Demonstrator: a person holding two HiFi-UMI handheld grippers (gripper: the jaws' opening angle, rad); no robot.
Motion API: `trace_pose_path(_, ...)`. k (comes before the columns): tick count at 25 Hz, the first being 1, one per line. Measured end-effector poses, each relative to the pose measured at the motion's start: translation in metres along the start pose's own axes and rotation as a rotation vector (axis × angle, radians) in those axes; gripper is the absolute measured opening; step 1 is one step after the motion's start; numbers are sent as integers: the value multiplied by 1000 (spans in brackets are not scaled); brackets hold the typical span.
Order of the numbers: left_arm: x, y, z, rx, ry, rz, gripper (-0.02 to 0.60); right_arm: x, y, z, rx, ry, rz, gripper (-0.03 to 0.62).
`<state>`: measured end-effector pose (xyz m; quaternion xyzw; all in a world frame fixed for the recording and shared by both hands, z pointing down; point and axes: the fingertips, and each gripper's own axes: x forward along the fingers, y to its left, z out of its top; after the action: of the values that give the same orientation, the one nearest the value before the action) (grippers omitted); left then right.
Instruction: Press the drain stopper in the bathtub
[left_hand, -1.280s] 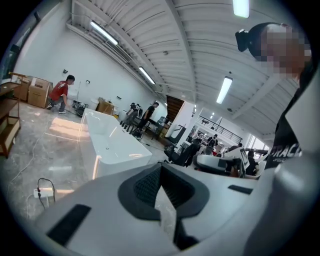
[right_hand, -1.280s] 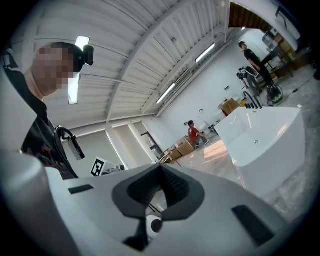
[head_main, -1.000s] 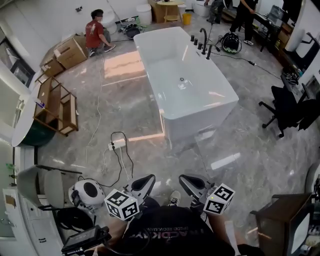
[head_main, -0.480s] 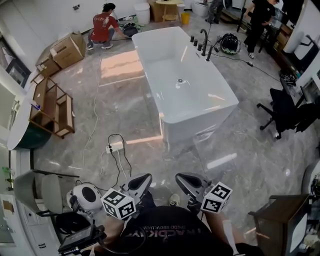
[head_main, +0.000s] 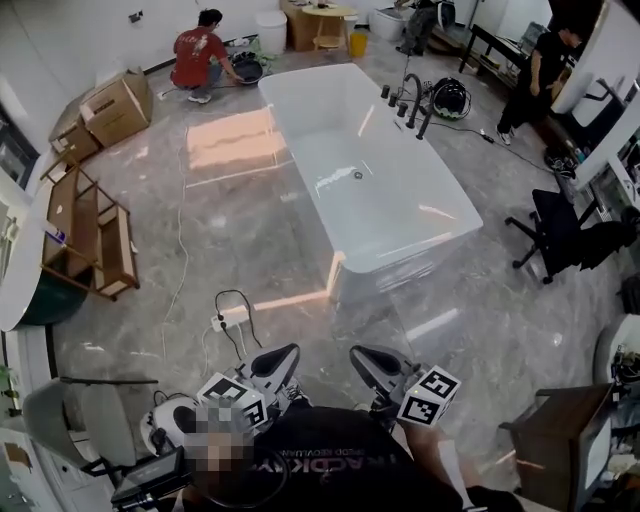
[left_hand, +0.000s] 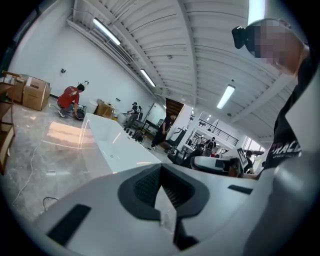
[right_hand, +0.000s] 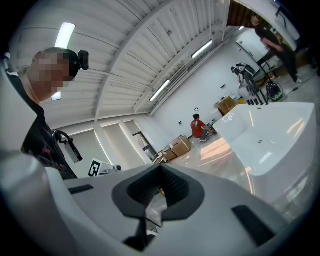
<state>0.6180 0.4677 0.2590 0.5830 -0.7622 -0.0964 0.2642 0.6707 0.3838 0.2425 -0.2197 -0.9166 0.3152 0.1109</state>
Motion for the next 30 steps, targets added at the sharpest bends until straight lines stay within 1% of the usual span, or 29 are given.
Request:
trace_pose_path(3, -16, 28, 9, 1, 4, -4, 8, 34, 7, 1, -18, 3, -5, 17)
trace_pose_path(6, -29, 61, 19, -29, -14, 9, 8, 69, 11, 4, -35, 12, 2, 17)
trace_pose_path(10, -42, 100, 23, -63, -48, 29, 8, 115, 8, -3, -48, 63, 17, 17)
trace_pose_path(13, -53, 111, 22, -83, -66, 70, 8, 129, 10, -6, -48, 92, 44, 17)
trace_pose_path(16, -58, 111, 32, -97, -84, 123, 8, 135, 10, 7, -44, 110, 80, 17)
trace_pose_path(18, -56, 123, 40, -104, -89, 157, 8, 151, 1, 15, -45, 122, 102, 16)
trace_pose_path(23, -36, 168, 62, -110, -95, 216, 8, 198, -33, 37, -40, 128, 152, 17)
trace_pose_path(26, -1, 181, 88, -94, -87, 221, 8, 211, -61, 67, -33, 116, 174, 17)
trace_pose_path(30, 48, 186, 129, -43, -83, 215, 8, 219, -98, 109, -28, 102, 193, 16)
